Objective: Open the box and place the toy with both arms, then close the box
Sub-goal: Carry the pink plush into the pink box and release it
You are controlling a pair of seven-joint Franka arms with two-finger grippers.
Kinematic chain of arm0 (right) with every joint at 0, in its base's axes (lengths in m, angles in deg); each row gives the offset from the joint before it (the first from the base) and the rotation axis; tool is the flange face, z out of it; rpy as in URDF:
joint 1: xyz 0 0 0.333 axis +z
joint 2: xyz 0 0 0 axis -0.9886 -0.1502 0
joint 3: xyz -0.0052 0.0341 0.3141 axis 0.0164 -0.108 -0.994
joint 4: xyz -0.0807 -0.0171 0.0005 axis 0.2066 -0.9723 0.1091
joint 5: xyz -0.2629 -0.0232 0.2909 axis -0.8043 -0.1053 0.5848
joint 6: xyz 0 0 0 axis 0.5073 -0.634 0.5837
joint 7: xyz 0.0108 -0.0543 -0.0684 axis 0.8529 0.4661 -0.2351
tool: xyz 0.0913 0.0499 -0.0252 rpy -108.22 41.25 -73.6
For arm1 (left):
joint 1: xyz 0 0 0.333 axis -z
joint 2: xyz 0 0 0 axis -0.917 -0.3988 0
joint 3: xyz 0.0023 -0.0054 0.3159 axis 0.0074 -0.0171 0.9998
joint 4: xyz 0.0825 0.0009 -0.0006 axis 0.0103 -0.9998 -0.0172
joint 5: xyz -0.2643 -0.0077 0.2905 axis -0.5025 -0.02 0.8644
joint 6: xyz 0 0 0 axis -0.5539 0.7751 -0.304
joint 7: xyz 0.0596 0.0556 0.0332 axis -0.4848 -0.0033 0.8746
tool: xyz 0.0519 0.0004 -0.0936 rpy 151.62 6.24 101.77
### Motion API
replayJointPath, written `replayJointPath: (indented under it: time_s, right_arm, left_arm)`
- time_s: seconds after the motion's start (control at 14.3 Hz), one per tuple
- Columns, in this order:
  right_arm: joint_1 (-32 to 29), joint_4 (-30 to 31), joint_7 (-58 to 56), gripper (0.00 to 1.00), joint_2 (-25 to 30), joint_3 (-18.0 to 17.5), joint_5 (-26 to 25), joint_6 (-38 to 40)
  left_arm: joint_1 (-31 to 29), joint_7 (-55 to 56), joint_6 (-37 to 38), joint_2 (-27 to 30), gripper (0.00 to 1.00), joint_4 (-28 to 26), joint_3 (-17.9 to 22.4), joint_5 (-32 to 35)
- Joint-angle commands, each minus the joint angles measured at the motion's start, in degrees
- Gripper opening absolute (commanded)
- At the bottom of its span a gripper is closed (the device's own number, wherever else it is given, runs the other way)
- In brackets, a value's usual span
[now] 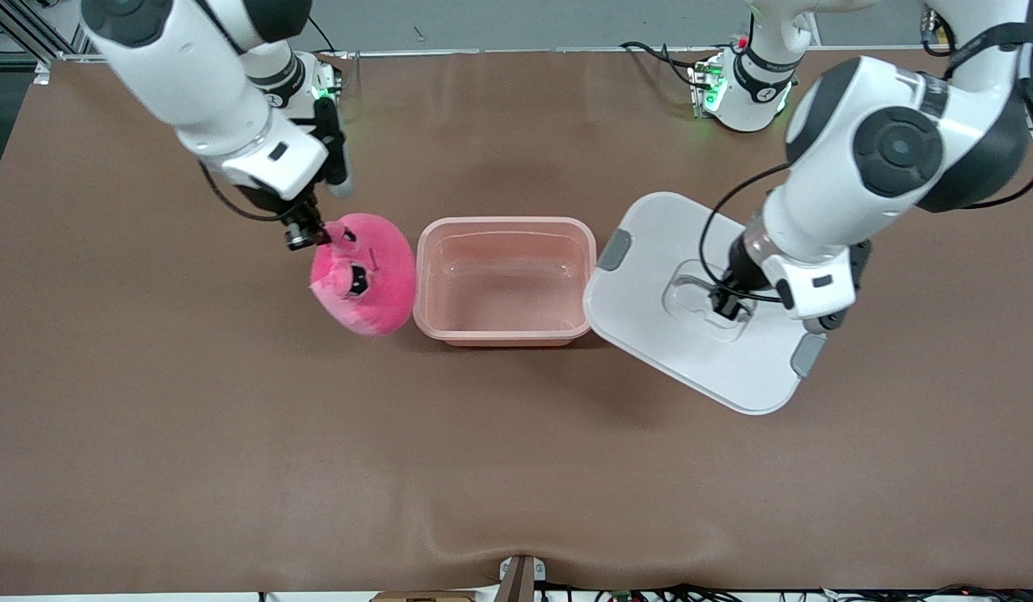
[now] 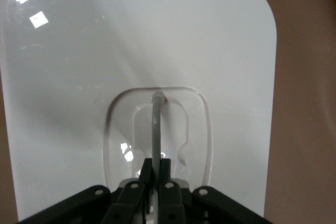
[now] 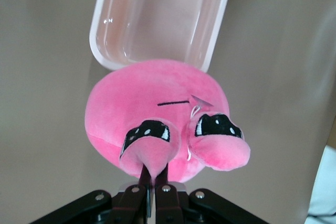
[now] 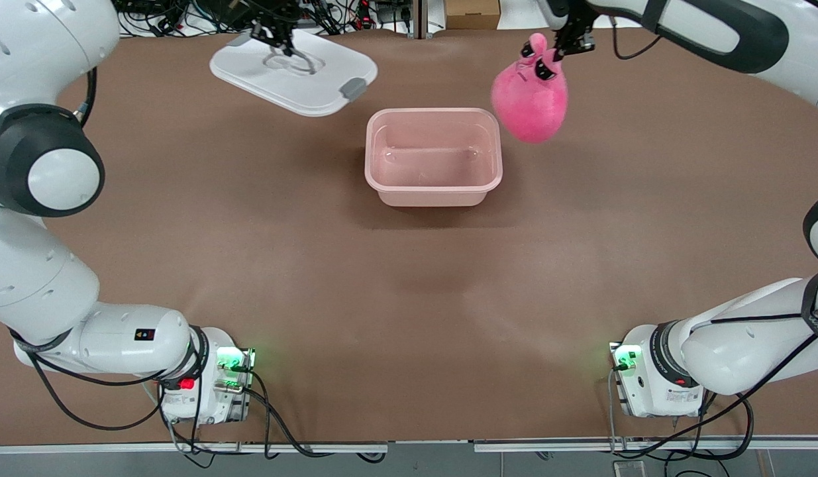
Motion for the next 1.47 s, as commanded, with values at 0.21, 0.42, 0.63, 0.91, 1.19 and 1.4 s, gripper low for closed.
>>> replayJointPath:
  time_s: [0.21,0.42,0.63,0.91,1.19,1.4]
  right_arm:
    - [3.76,-0.53,0.24,0.0,-0.22,0.72,1.23,-0.85]
    - [5.78,-0.53,0.5,0.0,-0.83,0.72,1.23,-1.12]
    - [8.76,-0.53,3.66,0.0,-1.88,0.81,1.14,-1.29]
    - [10.52,-0.45,4.11,0.0,-3.56,0.81,1.23,-3.31]
    - [10.62,-0.27,4.11,0.0,-4.53,0.81,1.23,-4.71]
    - [10.71,-0.27,4.11,0.0,-5.32,0.9,1.14,-5.33]
  left_arm:
    - [-5.28,-14.29,3.34,0.96,0.0,-0.41,-0.74,-0.97]
    - [-7.04,-20.79,4.48,0.96,0.0,-0.41,-0.74,-1.58]
    - [-8.0,-21.51,4.92,1.23,0.0,-0.32,-0.74,-3.25]
    - [-8.44,-23.18,4.93,1.31,0.0,-0.32,-0.65,-3.61]
    - [-8.44,-23.18,5.01,1.31,0.0,-0.32,-0.65,-3.61]
    - [-8.44,-23.09,5.01,1.4,0.0,-0.41,-0.65,-3.61]
